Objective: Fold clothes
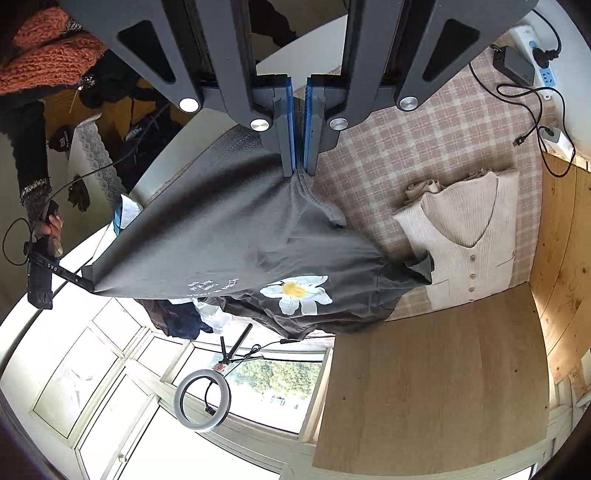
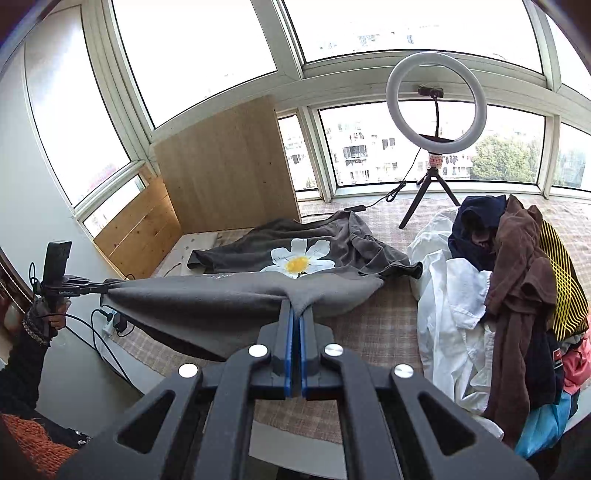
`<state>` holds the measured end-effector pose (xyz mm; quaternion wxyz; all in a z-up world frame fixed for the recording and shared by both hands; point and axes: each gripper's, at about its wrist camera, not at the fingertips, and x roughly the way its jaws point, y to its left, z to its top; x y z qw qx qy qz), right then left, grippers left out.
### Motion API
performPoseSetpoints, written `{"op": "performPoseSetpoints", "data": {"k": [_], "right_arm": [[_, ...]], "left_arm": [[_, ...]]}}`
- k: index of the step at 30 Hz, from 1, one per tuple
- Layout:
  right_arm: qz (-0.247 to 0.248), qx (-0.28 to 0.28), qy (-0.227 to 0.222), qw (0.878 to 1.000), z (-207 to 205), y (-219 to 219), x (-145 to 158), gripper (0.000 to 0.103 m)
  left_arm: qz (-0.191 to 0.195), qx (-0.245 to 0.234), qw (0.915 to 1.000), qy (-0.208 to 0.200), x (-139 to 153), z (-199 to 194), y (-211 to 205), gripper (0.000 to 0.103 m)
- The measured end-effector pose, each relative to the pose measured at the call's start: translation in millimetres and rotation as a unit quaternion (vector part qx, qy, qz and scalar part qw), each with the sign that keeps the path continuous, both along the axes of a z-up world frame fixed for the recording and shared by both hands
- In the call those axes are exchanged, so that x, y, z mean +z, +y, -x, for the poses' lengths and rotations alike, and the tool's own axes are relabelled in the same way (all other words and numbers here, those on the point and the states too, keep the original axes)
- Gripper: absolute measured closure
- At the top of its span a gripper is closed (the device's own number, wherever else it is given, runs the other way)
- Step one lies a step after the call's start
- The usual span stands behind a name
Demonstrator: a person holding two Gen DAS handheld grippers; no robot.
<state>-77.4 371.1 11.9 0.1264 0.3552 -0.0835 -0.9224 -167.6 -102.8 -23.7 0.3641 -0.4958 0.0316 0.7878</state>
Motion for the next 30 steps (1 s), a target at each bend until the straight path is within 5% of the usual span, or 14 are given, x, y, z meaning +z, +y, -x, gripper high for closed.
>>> {"op": "performPoseSetpoints", "data": {"k": [4, 9, 12, 15, 19, 23, 30], "right_arm": [[-0.024, -0.006, -0.043, 0.999, 12.6, 9.7, -28.1, 0.101], [-0.042, -0.012, -0.194, 0.98, 71.7, 10.4, -161.4, 0.1], [-0.038, -0.014, -0.249, 0.968, 96.9, 15.6, -218.8, 0.1], [0.008, -0.006, -0.245, 0.969, 84.7, 31.6, -216.5, 0.094], [0.006, 0.01, -0.215, 0.977, 58.5, 44.7, -204.4, 0.051], [0.003, 0.035, -0.205, 0.978, 48.8, 46.1, -214.2, 0.05], [-0.057, 0.102, -0.205, 0.972, 72.9, 3.1, -244.0, 0.05]], "left_arm": [[0.003, 0.001, 0.9985, -0.054, -32.4, 8.2, 2.3, 0.099], [0.077, 0.039, 0.9838, -0.157, -144.0, 53.5, 14.2, 0.095], [0.114, 0.089, 0.9732, -0.179, -186.4, 70.5, 4.6, 0.096], [0.096, 0.108, 0.9698, -0.197, -197.1, 67.5, -6.5, 0.096], [0.089, 0.08, 0.9761, -0.181, -179.2, 30.5, -6.5, 0.07], [0.091, 0.041, 0.9803, -0.171, -176.8, 8.4, 11.3, 0.067], [0.161, 0.006, 0.9773, -0.137, -204.6, 9.1, 49.0, 0.067]]}}
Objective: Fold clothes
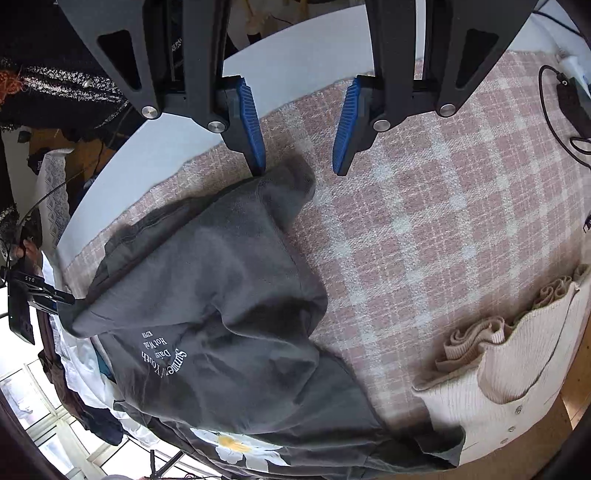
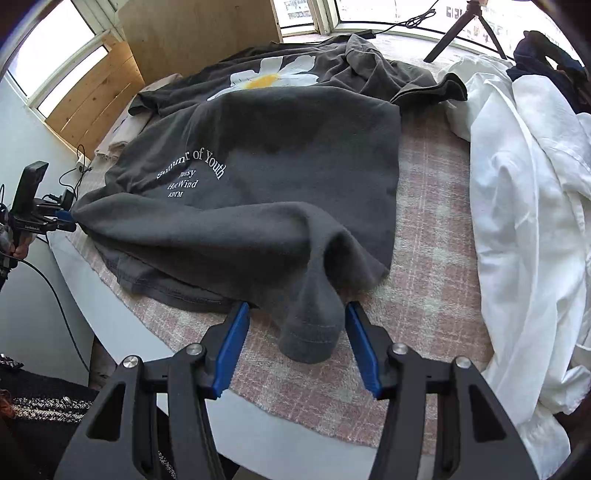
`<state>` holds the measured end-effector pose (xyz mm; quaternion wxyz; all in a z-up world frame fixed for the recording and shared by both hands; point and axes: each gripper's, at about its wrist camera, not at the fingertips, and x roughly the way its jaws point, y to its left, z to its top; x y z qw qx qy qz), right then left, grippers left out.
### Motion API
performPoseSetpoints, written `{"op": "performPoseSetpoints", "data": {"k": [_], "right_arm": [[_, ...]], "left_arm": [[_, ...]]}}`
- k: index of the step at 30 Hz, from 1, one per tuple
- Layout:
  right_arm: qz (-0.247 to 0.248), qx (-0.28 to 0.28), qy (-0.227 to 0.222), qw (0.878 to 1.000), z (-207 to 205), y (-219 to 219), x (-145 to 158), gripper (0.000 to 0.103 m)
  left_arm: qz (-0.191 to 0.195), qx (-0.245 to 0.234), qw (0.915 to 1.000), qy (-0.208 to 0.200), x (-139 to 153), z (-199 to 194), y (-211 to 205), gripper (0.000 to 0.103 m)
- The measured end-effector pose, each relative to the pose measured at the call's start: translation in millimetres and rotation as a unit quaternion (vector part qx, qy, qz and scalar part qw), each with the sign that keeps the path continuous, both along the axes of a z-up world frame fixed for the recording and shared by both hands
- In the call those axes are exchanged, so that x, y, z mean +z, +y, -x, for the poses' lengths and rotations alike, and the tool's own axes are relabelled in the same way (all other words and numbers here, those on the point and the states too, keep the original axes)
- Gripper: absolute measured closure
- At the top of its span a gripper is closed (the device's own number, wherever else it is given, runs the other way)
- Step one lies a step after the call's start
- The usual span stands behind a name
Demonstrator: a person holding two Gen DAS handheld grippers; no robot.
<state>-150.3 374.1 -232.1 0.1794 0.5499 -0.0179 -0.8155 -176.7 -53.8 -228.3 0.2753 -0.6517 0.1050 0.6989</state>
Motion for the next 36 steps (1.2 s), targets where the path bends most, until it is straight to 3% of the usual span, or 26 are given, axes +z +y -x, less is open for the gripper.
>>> {"op": "performPoseSetpoints", "data": {"k": [1, 2, 3, 4, 6, 11, 16, 18, 22, 25, 30, 33, 34, 36], "right_arm": [[0.002, 0.006, 0.001, 1.0, 2.8, -2.9, -1.6, 0.05], [0.008, 0.011, -0.003, 1.0, 5.2, -4.6, -2.6, 0.06], [0.015, 0.016, -0.01, 1.0, 7.4, -5.8, -3.1, 0.074], [0.017, 0.017, -0.013, 1.0, 7.8, -6.2, -0.6, 0.096], [0.02, 0.016, -0.012, 1.0, 3.7, -5.4, 11.7, 0.096], [0.022, 0.016, 0.021, 0.999, -41.6, -2.0, 79.6, 0.097], [0.065, -0.032, 0.047, 0.996, -98.0, 11.0, 130.8, 0.097], [0.038, -0.05, 0.039, 0.997, -110.1, 9.0, 118.5, 0.097], [-0.006, -0.06, -0.03, 0.998, -106.2, -6.6, 55.4, 0.097], [-0.031, -0.05, -0.047, 0.997, -96.2, -17.2, 23.8, 0.097], [-0.021, -0.059, -0.085, 0.994, -98.0, -10.6, 7.1, 0.086], [-0.003, -0.079, -0.075, 0.994, -121.0, 5.3, 12.8, 0.075], [-0.008, -0.086, -0.072, 0.994, -127.5, 8.5, 12.0, 0.067], [-0.014, -0.085, -0.07, 0.994, -136.2, 10.3, 4.4, 0.065]], "left_arm": [[0.003, -0.003, 1.0, 0.002, -3.7, 1.4, 3.1, 0.072], [0.005, -0.006, 1.0, 0.003, -7.4, 2.7, 6.1, 0.077], [-0.002, -0.01, 0.9999, -0.004, -9.2, 3.0, 8.5, 0.1], [-0.001, -0.012, 0.9999, -0.002, -6.8, 1.9, 10.9, 0.099], [-0.003, -0.023, 0.9997, 0.001, 2.8, -2.7, 13.9, 0.1], [-0.04, -0.038, 0.9985, -0.002, 56.7, -30.2, -9.0, 0.1], [-0.146, -0.007, 0.9873, -0.062, 89.6, -53.8, -37.1, 0.099], [-0.138, -0.001, 0.9868, -0.085, 68.8, -60.8, -36.1, 0.099], [-0.108, 0.007, 0.987, -0.118, 16.4, -61.7, -32.1, 0.099], [-0.108, 0.012, 0.9866, -0.121, 6.1, -53.9, -30.8, 0.099], [-0.063, 0.008, 0.9918, -0.111, 1.2, -44.8, -41.0, 0.099], [-0.069, 0.01, 0.9913, -0.112, 3.2, -48.6, -45.2, 0.099], [-0.066, 0.01, 0.9913, -0.113, 1.5, -48.6, -44.0, 0.099], [-0.059, 0.009, 0.9915, -0.116, -2.8, -47.7, -39.8, 0.099]]}}
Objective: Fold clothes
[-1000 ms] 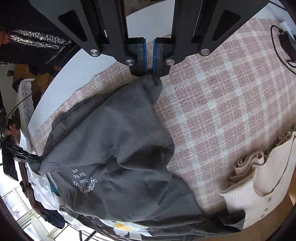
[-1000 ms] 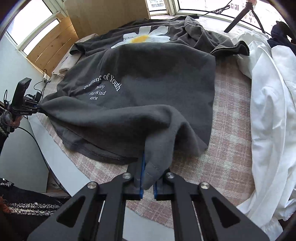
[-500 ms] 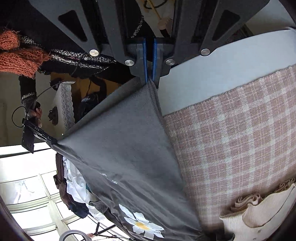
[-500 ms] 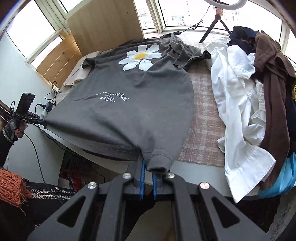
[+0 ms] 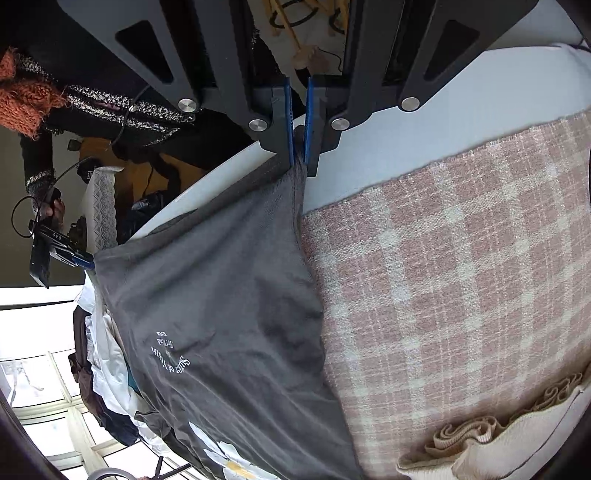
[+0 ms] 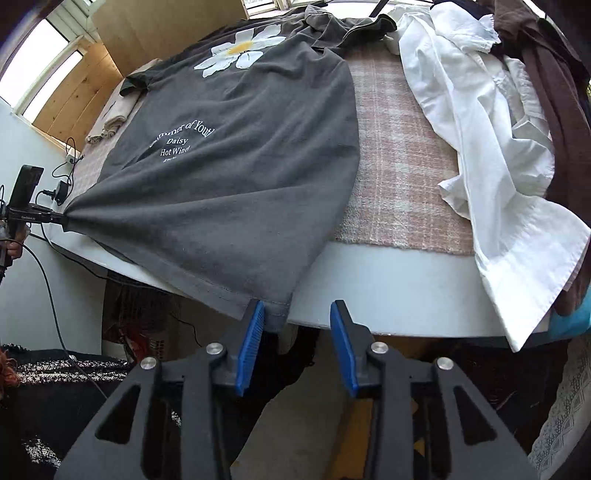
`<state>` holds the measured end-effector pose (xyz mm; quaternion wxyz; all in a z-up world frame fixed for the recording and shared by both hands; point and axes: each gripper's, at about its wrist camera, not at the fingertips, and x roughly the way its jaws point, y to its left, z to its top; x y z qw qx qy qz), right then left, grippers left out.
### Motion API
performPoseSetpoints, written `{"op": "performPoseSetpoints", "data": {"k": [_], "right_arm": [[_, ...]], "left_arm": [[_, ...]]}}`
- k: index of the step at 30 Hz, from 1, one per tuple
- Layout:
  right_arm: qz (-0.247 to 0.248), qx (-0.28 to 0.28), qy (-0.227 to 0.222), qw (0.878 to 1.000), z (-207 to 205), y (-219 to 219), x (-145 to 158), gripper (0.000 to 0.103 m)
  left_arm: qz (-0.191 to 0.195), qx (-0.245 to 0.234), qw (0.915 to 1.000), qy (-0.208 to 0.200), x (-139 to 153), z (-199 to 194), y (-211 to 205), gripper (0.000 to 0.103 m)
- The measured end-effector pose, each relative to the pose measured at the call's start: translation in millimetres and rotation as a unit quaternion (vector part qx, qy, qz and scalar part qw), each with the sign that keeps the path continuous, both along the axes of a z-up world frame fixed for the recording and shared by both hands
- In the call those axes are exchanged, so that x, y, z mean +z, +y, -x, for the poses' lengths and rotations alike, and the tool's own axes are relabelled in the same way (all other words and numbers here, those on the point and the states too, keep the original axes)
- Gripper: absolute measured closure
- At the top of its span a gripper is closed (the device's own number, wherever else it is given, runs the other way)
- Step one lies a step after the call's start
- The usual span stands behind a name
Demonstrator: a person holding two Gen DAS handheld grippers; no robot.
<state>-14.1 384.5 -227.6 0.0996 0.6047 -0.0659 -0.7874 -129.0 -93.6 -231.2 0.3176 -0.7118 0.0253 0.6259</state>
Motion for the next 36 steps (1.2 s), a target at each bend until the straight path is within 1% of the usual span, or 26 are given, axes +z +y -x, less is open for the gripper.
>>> {"op": "performPoseSetpoints", "data": {"k": [4, 6, 7, 9, 10, 11, 12, 13, 15, 18, 19, 20, 22, 23, 24, 26, 27, 29, 31, 34, 36], "right_arm": [[-0.003, 0.005, 0.008, 1.0, 0.0, -6.7, -15.7, 0.065], [-0.015, -0.007, 0.008, 1.0, 5.2, -6.2, -25.1, 0.065], [-0.012, -0.012, 0.011, 1.0, 7.5, -5.2, -28.1, 0.065], [0.006, -0.015, 0.019, 1.0, 10.1, -4.3, -29.6, 0.066], [0.021, -0.015, 0.02, 0.999, 10.7, -5.0, -27.8, 0.079], [0.035, -0.015, 0.021, 0.999, 11.2, -5.7, -26.0, 0.101], [0.049, -0.015, 0.022, 0.998, 11.8, -6.4, -24.2, 0.101], [0.054, -0.016, 0.029, 0.998, 11.7, -6.2, -15.6, 0.101], [0.058, -0.021, 0.056, 0.997, 12.4, -3.5, 13.0, 0.101], [0.062, 0.005, 0.077, 0.995, 46.7, -21.8, 43.3, 0.101], [0.063, 0.015, 0.082, 0.995, 59.5, -29.2, 52.2, 0.098], [0.069, 0.024, 0.076, 0.994, 72.8, -38.4, 54.5, 0.095], [0.089, 0.041, 0.05, 0.994, 100.0, -59.0, 50.8, 0.089], [0.097, 0.044, 0.054, 0.993, 105.5, -63.3, 53.8, 0.089], [0.103, 0.044, 0.068, 0.991, 106.2, -63.9, 59.6, 0.088], [0.1, 0.036, 0.09, 0.99, 96.9, -57.2, 67.4, 0.083], [0.081, 0.034, 0.092, 0.992, 91.7, -55.7, 68.2, 0.082], [0.04, 0.045, 0.075, 0.995, 81.9, -60.3, 60.3, 0.082], [0.024, 0.066, 0.06, 0.996, 76.7, -72.2, 45.8, 0.082], [-0.006, 0.1, 0.039, 0.994, 82.3, -99.7, 18.3, 0.063], [-0.016, 0.124, 0.023, 0.992, 88.6, -117.9, 0.1, 0.062]], "left_arm": [[0.009, -0.014, 0.9999, 0.003, 0.2, 0.7, 13.2, 0.099], [0.012, -0.023, 0.9997, 0.005, 2.1, 0.5, 20.0, 0.099], [0.013, -0.026, 0.9995, 0.008, 4.1, -0.1, 22.8, 0.099], [0.013, -0.03, 0.9994, 0.014, 8.2, -1.8, 27.4, 0.099], [0.012, -0.031, 0.9993, 0.017, 10.6, -3.4, 29.4, 0.099], [0.011, -0.032, 0.9992, 0.02, 13.3, -5.0, 31.3, 0.099], [0.007, -0.035, 0.999, 0.028, 18.2, -5.8, 32.5, 0.099], [0.004, -0.037, 0.9987, 0.035, 23.2, -6.6, 33.8, 0.099], [-0.007, -0.039, 0.9983, 0.043, 30.9, -8.4, 37.0, 0.099], [-0.013, -0.03, 0.9985, 0.045, 29.9, -5.1, 34.7, 0.099], [-0.013, -0.026, 0.9985, 0.045, 28.4, -3.6, 33.5, 0.099], [-0.012, -0.021, 0.9988, 0.043, 25.1, -2.7, 33.6, 0.099], [-0.009, -0.018, 0.9991, 0.038, 19.3, -0.5, 33.2, 0.099], [-0.01, -0.02, 0.999, 0.038, 17.8, -1.3, 34.0, 0.099], [-0.011, -0.021, 0.999, 0.038, 16.7, -3.2, 35.1, 0.099], [-0.015, -0.021, 0.999, 0.037, 14.9, -6.5, 36.8, 0.099], [-0.017, -0.021, 0.999, 0.035, 13.8, -6.8, 36.5, 0.099], [-0.02, -0.018, 0.9992, 0.03, 11.5, -1.1, 30.2, 0.098], [-0.02, -0.015, 0.9994, 0.024, 7.4, -0.4, 28.5, 0.098], [-0.019, -0.019, 0.9994, 0.021, 4.2, -1.2, 30.1, 0.098], [-0.019, -0.02, 0.9994, 0.02, 5.0, -0.6, 31.0, 0.098]]}}
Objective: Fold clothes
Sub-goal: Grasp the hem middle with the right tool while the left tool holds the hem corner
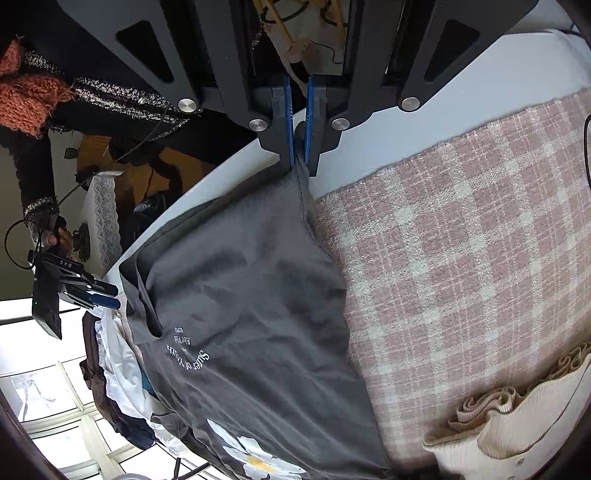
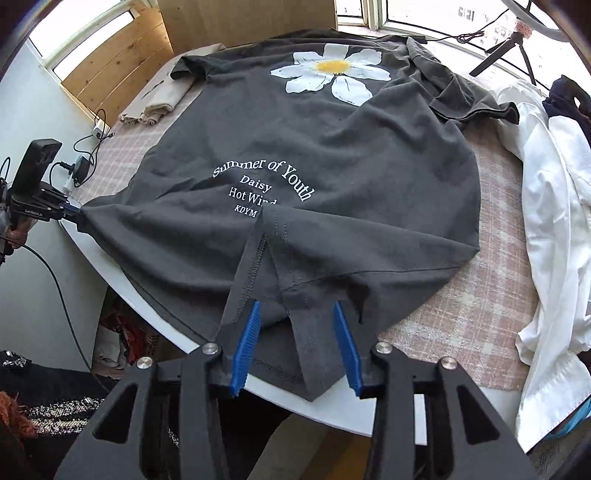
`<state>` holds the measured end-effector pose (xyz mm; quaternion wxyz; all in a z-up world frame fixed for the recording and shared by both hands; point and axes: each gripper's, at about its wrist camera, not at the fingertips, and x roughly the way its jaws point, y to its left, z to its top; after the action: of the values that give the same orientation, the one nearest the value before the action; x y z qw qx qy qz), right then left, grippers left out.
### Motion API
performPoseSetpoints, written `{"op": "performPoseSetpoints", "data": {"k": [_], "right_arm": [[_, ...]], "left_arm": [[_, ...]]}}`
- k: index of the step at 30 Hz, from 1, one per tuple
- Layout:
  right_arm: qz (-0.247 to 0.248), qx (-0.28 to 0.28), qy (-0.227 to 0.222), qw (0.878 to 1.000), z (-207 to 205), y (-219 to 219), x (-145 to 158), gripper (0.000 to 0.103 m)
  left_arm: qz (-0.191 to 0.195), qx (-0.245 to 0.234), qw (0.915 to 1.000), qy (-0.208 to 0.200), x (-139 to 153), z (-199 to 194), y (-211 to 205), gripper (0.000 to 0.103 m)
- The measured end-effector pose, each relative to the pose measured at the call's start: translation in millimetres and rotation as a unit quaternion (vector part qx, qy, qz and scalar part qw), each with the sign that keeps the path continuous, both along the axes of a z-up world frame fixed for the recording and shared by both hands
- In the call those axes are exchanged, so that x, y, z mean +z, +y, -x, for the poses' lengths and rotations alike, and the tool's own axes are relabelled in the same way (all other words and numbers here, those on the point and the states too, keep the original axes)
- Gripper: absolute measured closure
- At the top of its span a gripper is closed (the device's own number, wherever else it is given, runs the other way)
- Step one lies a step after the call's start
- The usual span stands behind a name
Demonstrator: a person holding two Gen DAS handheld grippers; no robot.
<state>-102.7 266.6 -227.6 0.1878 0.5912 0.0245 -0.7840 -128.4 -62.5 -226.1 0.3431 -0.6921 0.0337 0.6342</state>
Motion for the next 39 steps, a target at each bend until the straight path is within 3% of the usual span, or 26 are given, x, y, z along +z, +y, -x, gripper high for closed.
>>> {"op": "performPoseSetpoints", "data": {"k": [5, 10, 13, 15, 21, 25, 27, 28, 29, 31, 35, 39], "right_arm": [[-0.072, 0.028, -0.003, 0.997, 11.0, -24.6, -29.0, 0.062], [-0.053, 0.025, -0.015, 0.998, 12.2, -9.9, -37.8, 0.067], [0.007, -0.005, -0.035, 0.999, 13.1, 10.9, -35.1, 0.08], [0.037, -0.03, -0.037, 0.998, 13.6, 24.5, -32.6, 0.08], [-0.021, 0.012, -0.005, 1.0, 11.2, 0.6, -24.6, 0.08], [-0.08, 0.041, -0.003, 0.996, 14.8, -14.7, -36.0, 0.079], [-0.076, 0.042, 0.002, 0.996, 18.6, -14.0, -35.6, 0.081], [-0.069, 0.034, -0.002, 0.997, 21.0, -9.7, -35.2, 0.092], [-0.058, 0.022, -0.006, 0.998, 22.9, -3.0, -33.7, 0.096], [-0.022, -0.002, -0.006, 1.0, 20.1, 12.3, -24.1, 0.097], [0.01, -0.068, 0.035, 0.997, -6.9, 48.0, 13.4, 0.098], [0.042, -0.163, 0.079, 0.983, -64.2, 108.6, 51.3, 0.098]], "left_arm": [[0.0, -0.005, 1.0, 0.0, 1.3, 0.1, 1.1, 0.098], [0.0, -0.009, 1.0, -0.002, -1.1, -0.5, 1.5, 0.098], [-0.001, -0.009, 1.0, -0.004, -2.8, 0.1, -0.7, 0.098], [-0.001, -0.008, 0.9999, -0.007, -5.1, 0.9, -1.5, 0.098], [-0.001, -0.01, 0.9999, -0.008, -3.2, 2.5, -4.1, 0.098], [0.003, -0.011, 0.9999, -0.003, -0.2, 1.7, -5.3, 0.097], [0.005, -0.011, 0.9999, 0.0, 1.0, 1.1, -7.3, 0.097], [0.008, -0.012, 0.9999, 0.002, 1.4, 0.5, -8.2, 0.097], [0.01, -0.013, 0.9999, 0.004, 1.8, -0.1, -9.0, 0.097], [0.012, -0.015, 0.9998, 0.006, 2.3, -2.1, -9.6, 0.097], [0.012, -0.011, 0.9998, 0.011, 2.2, -5.7, -7.3, 0.097], [0.007, -0.014, 0.9997, 0.017, 5.0, -17.4, -1.9, 0.097]]}}
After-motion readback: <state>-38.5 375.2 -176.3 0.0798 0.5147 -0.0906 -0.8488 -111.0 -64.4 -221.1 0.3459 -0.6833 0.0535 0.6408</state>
